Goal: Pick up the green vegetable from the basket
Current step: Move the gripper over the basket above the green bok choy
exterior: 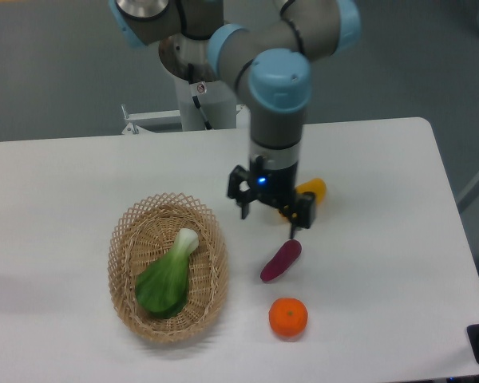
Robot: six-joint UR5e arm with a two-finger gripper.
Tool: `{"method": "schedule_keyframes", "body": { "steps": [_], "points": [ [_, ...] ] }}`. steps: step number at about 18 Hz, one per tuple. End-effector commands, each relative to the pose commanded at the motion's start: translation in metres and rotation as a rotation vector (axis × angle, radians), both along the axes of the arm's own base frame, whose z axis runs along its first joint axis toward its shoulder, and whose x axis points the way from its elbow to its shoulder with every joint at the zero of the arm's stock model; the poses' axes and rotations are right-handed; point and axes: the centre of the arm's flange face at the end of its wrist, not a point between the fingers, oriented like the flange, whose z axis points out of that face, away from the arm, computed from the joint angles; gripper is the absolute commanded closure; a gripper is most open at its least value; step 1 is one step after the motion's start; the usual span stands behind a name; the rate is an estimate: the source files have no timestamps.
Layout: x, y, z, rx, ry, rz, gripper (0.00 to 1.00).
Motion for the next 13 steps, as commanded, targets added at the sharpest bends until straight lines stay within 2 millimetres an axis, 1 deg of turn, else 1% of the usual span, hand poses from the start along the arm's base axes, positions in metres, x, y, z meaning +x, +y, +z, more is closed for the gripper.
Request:
{"method": "schedule_keyframes", "body": {
  "steps": [2, 5, 6, 7, 10, 11, 13],
  "points": [
    [0.023, 0.005, -0.016, -0.023, -0.022, -0.024, 0.00],
    [0.053, 0.021, -0.038, -0.057, -0.050, -0.051, 0.00],
    [0.060, 0.027, -0.047, -0.068, -0.062, -0.055, 0.00],
    [0.063, 0.031, -0.053, -0.069, -0.062, -0.059, 0.00],
    [0.083, 0.048, -0.067, -0.059, -0.040, -0.098, 0.00],
    [0.089, 0.052, -0.072, -0.066, -0.041, -0.103, 0.00],
    [0.092, 0.051, -0.082, -0.098, -0.030, -0.106, 0.00]
  ]
}}
